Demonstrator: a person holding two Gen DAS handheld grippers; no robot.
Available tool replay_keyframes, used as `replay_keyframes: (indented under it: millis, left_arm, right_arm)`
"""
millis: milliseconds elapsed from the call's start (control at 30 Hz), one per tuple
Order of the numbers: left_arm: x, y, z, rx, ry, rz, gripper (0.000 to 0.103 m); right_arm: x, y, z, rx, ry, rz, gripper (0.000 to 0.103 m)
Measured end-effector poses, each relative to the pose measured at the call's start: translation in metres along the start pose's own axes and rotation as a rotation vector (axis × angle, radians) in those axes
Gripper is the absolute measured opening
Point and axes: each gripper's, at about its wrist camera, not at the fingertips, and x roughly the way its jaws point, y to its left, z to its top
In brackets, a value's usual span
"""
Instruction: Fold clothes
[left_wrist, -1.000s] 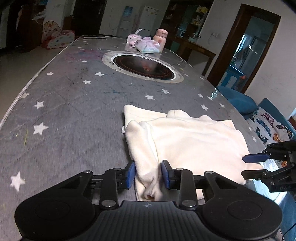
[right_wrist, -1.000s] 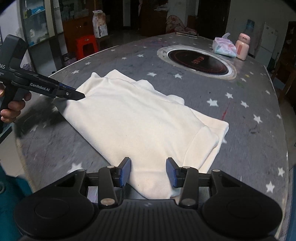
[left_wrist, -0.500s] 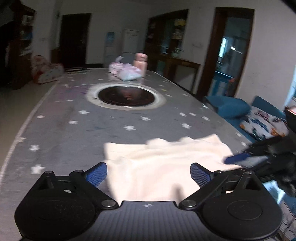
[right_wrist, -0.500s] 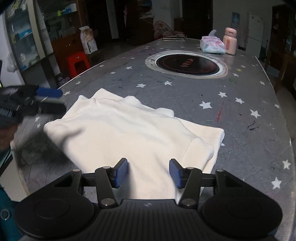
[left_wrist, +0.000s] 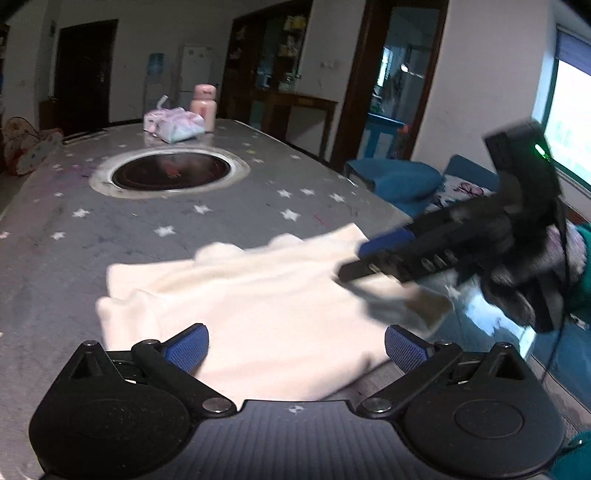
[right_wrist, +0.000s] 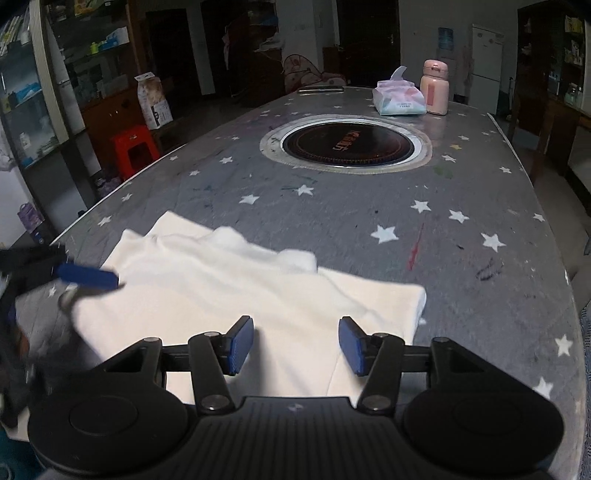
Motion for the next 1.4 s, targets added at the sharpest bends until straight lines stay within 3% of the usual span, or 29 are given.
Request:
replay_keyframes:
  millis: [267, 433, 500, 633, 833, 1100, 1233, 1400]
  left_arm:
    - [0.001, 0.001, -0.008, 0.003, 0.021, -0.001, 0.103]
    - [0.001, 0.002, -0.007, -0.005, 0.021, -0.008, 0.103]
    - [0.001, 0.002, -0.007, -0.004, 0.021, -0.008, 0.103]
    - [0.0, 0.003, -0.007, -0.008, 0.02, -0.012, 0.103]
    - [-0.002, 0.004, -0.007, -0.015, 0.019, -0.021, 0.103]
    - [-0.003, 0.004, -0.009, -0.011, 0.018, -0.025, 0.103]
    - [-0.006, 0.005, -0.011, -0.012, 0.016, -0.027, 0.103]
    - [-0.007, 0.007, -0.011, -0.017, 0.013, -0.035, 0.103]
  right_arm:
    - [0.021, -0.003, 0.013, -0.007, 0.023, -0.031, 0.052]
    - [0.018, 0.005, 0.03, -0.008, -0.001, -0.001, 0.049]
    - [0.023, 0.009, 0.034, -0.014, 0.007, 0.006, 0.037]
    - [0.045, 0.015, 0.038, -0.03, 0.043, -0.001, 0.023]
    - [0.051, 0.02, 0.042, -0.045, 0.048, -0.02, 0.023]
    - [0.059, 0.049, 0.057, -0.119, 0.056, 0.069, 0.024]
    - [0.08, 0.054, 0.057, -0.141, 0.075, 0.052, 0.025]
    - [0.076, 0.056, 0.063, -0.136, 0.066, 0.046, 0.025]
